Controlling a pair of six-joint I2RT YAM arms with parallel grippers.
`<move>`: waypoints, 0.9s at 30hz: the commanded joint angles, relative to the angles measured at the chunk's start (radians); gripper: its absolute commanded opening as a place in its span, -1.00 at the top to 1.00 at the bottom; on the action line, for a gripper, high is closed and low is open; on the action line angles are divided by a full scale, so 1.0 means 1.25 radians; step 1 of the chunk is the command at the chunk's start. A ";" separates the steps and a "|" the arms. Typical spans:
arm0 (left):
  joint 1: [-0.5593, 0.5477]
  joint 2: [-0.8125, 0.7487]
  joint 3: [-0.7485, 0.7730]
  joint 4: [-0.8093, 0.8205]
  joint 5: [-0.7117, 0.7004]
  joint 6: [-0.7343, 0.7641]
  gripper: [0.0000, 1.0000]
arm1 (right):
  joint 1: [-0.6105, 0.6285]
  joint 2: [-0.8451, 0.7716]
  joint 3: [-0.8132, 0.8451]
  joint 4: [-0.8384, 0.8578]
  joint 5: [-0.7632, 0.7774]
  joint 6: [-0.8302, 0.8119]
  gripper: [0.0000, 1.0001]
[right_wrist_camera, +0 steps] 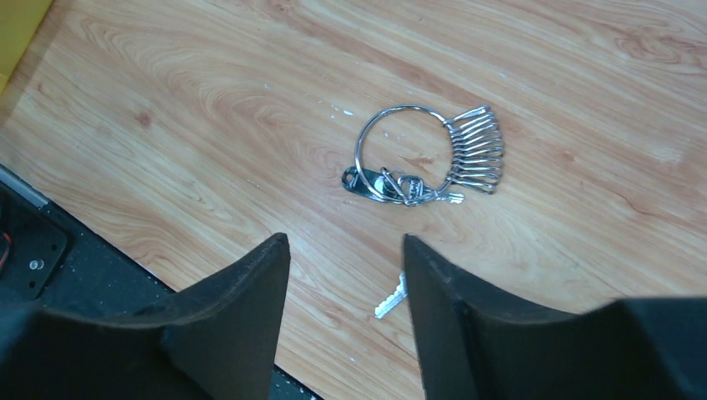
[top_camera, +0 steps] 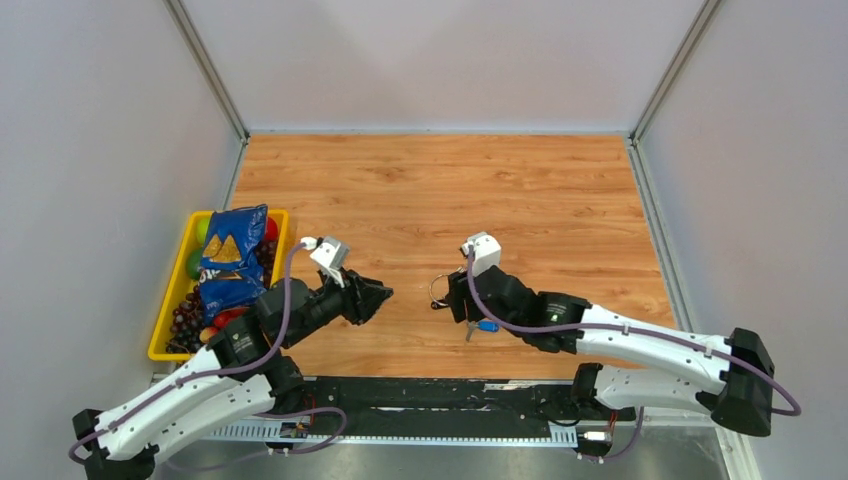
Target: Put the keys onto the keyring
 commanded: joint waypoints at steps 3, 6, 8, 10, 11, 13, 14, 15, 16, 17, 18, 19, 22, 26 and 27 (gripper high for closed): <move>0.002 0.117 -0.026 0.131 0.032 -0.030 0.11 | -0.060 -0.097 -0.025 -0.060 -0.063 0.038 0.56; 0.002 0.175 -0.039 0.204 0.045 -0.049 0.18 | -0.078 -0.118 -0.028 -0.082 -0.064 0.046 1.00; 0.001 0.229 -0.046 0.248 0.059 -0.063 0.26 | -0.086 -0.130 -0.035 -0.088 -0.064 0.050 1.00; 0.002 0.313 -0.049 0.302 0.072 -0.078 0.38 | -0.092 -0.145 -0.041 -0.090 -0.064 0.051 1.00; 0.001 0.333 -0.049 0.339 0.076 -0.087 0.44 | -0.096 -0.154 -0.045 -0.089 -0.068 0.051 1.00; 0.001 0.395 -0.049 0.387 0.083 -0.096 0.50 | -0.100 -0.173 -0.052 -0.090 -0.072 0.051 1.00; 0.002 0.436 -0.045 0.402 0.084 -0.099 0.52 | -0.101 -0.180 -0.055 -0.092 -0.073 0.050 1.00; 0.002 0.459 -0.042 0.427 0.087 -0.100 0.54 | -0.103 -0.187 -0.058 -0.094 -0.076 0.049 1.00; 0.003 0.502 -0.032 0.439 0.088 -0.102 0.58 | -0.103 -0.193 -0.061 -0.095 -0.076 0.050 1.00; 0.005 0.525 -0.026 0.459 0.093 -0.103 0.61 | -0.103 -0.199 -0.064 -0.098 -0.076 0.053 1.00; 0.005 0.570 -0.016 0.468 0.094 -0.105 0.65 | -0.105 -0.203 -0.069 -0.102 -0.071 0.055 1.00; 0.008 0.590 -0.013 0.490 0.111 -0.110 0.67 | -0.107 -0.206 -0.073 -0.105 -0.066 0.056 1.00; 0.015 0.686 0.003 0.535 0.136 -0.123 0.76 | -0.118 -0.213 -0.085 -0.112 -0.069 0.056 1.00; 0.030 0.786 0.035 0.571 0.163 -0.129 0.80 | -0.124 -0.222 -0.099 -0.112 -0.083 0.059 1.00; 0.037 0.814 0.044 0.576 0.168 -0.129 0.80 | -0.124 -0.225 -0.101 -0.112 -0.086 0.059 1.00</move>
